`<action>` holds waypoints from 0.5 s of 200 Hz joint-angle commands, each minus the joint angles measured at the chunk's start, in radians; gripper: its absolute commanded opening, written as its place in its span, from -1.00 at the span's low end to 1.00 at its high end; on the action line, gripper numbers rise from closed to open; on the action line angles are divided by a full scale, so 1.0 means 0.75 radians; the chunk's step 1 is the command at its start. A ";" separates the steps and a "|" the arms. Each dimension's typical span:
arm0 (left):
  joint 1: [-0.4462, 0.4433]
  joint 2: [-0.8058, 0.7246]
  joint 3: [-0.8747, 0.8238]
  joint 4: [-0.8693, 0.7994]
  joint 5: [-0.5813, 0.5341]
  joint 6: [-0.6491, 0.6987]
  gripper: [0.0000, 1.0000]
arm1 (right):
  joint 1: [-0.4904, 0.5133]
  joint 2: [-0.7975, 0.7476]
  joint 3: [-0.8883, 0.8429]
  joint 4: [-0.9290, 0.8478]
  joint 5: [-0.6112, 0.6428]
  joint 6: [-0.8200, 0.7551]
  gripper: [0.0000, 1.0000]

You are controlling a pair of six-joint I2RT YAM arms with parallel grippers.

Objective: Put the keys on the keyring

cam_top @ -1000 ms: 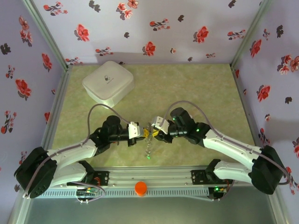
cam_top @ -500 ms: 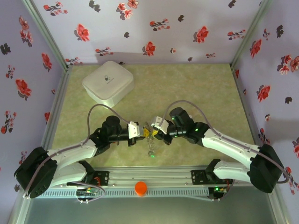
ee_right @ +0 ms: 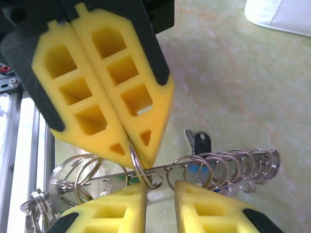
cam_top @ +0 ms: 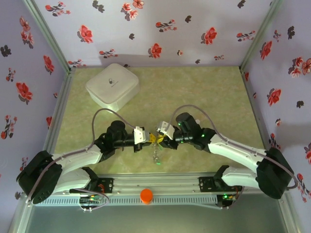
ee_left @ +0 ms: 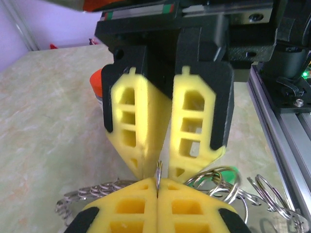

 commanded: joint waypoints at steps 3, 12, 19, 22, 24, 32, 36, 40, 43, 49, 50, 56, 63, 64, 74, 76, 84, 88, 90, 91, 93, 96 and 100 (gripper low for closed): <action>0.006 -0.006 0.006 0.110 0.031 -0.020 -1.00 | -0.008 -0.059 -0.022 0.017 -0.057 -0.005 -0.52; 0.005 0.000 0.007 0.118 0.031 -0.022 -1.00 | -0.008 -0.058 -0.018 0.016 -0.061 -0.005 -0.52; 0.006 0.003 0.010 0.120 0.033 -0.021 -1.00 | -0.007 -0.057 -0.019 0.024 -0.059 -0.002 -0.52; 0.005 0.002 0.011 0.121 0.033 -0.022 -1.00 | -0.007 -0.056 -0.019 0.029 -0.058 -0.001 -0.52; 0.006 0.004 0.011 0.121 0.033 -0.022 -1.00 | -0.008 -0.055 -0.020 0.034 -0.057 0.001 -0.52; 0.006 0.006 0.013 0.120 0.033 -0.022 -1.00 | -0.007 -0.056 -0.024 0.052 -0.057 0.008 -0.53; 0.006 0.007 0.015 0.121 0.035 -0.022 -1.00 | -0.008 -0.054 -0.022 0.061 -0.057 0.010 -0.53; 0.006 0.007 0.014 0.121 0.036 -0.022 -1.00 | -0.007 -0.053 -0.023 0.071 -0.059 0.015 -0.53; 0.006 0.005 0.015 0.119 0.036 -0.021 -1.00 | -0.007 -0.051 -0.022 0.076 -0.062 0.018 -0.53; 0.006 0.007 0.014 0.119 0.036 -0.020 -1.00 | -0.007 -0.048 -0.023 0.085 -0.066 0.023 -0.53; 0.006 0.008 0.015 0.119 0.036 -0.020 -1.00 | -0.007 -0.049 -0.022 0.088 -0.067 0.023 -0.53; 0.005 0.009 0.015 0.118 0.035 -0.020 -1.00 | -0.007 -0.046 -0.020 0.093 -0.069 0.027 -0.53; 0.006 0.008 0.015 0.119 0.035 -0.019 -1.00 | -0.007 -0.041 -0.019 0.093 -0.068 0.028 -0.53; 0.006 0.009 0.014 0.119 0.035 -0.020 -1.00 | -0.007 -0.041 -0.018 0.093 -0.067 0.028 -0.53; 0.006 0.007 0.015 0.118 0.036 -0.019 -1.00 | -0.007 -0.040 -0.022 0.089 -0.049 0.027 -0.51; 0.007 0.007 0.014 0.119 0.035 -0.018 -1.00 | -0.008 -0.041 -0.025 0.089 -0.046 0.025 -0.50; 0.006 0.003 0.012 0.121 0.034 -0.015 -1.00 | -0.008 -0.047 -0.038 0.092 -0.025 0.022 -0.45; 0.006 0.001 0.011 0.121 0.032 -0.013 -1.00 | -0.008 -0.052 -0.044 0.094 -0.012 0.023 -0.43; 0.006 -0.001 0.011 0.121 0.031 -0.013 -1.00 | -0.008 -0.057 -0.046 0.094 -0.004 0.022 -0.41; 0.006 -0.001 0.010 0.122 0.031 -0.012 -1.00 | -0.007 -0.057 -0.050 0.094 -0.001 0.022 -0.41; 0.006 -0.003 0.008 0.122 0.030 -0.013 -1.00 | -0.008 -0.060 -0.054 0.094 0.003 0.022 -0.40; 0.006 -0.005 0.009 0.123 0.028 -0.013 -1.00 | -0.007 -0.065 -0.058 0.094 0.009 0.021 -0.40; 0.005 -0.007 0.007 0.123 0.025 -0.012 -1.00 | -0.007 -0.074 -0.067 0.095 0.017 0.022 -0.39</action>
